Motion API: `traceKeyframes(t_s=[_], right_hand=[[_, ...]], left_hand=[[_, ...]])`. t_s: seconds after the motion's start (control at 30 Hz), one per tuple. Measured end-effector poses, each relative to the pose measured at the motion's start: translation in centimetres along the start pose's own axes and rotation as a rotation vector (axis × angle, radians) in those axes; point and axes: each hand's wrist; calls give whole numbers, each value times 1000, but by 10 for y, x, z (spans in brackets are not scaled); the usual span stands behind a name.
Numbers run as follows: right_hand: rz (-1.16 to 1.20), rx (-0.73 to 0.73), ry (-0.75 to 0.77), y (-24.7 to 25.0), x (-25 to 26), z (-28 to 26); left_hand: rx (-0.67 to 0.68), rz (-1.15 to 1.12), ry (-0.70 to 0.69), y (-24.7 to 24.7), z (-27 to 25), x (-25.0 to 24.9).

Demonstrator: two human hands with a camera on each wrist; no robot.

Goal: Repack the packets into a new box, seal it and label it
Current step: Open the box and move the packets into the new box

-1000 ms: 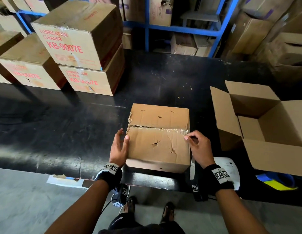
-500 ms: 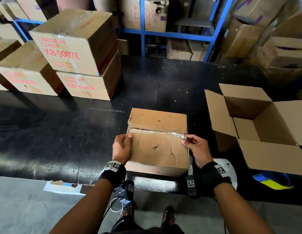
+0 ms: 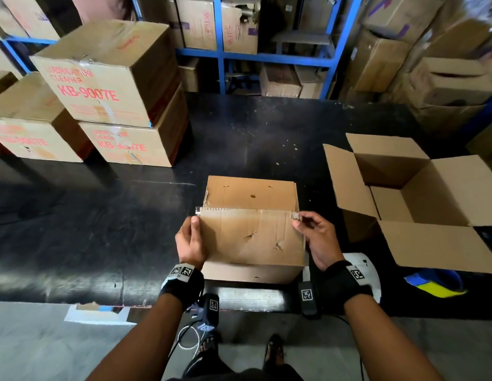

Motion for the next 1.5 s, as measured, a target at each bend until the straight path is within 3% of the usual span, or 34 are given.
traceKeyframes(t_s=[0.13,0.27,0.37,0.43,0.5,0.63,0.7,0.9,1.07,1.27,1.5], right_hand=[[-25,7,2,4,13,-13],[39,65,-74,33,25,-38],[-113,161,10,55,17,-54],[-257,222,67,64,6,-62],[-399,310,134,68,-5,-66],[-577,358,210,67,-28,-65],[-704,348,303,62,-34,-63],[-985,376,477,36,-11,-50],[-1039,405,614,-4,19,-24],[-1232,444,692,-42,14,9],[-1085,292,910,-55,31,41]], left_hand=[[-6,-40,200,7,9,-11],[160,-248,439,37,7,-15],[480,-158,199,68,1,-21],[671,-29,110,84,-3,-19],[748,126,-52,96,-4,-7],[832,426,-545,97,-12,24],[823,591,-654,89,-15,28],[685,789,-760,56,-23,10],[976,981,-661,28,-21,-2],[861,960,-626,-7,-16,-15],[842,1006,-776,-10,-24,6]])
Point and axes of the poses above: each hand's wrist, its own z-axis towards the middle knuckle, its own y-axis out of the back of the hand, x = y × z, and after that the axes turned 15 degrees about -x, right-handed
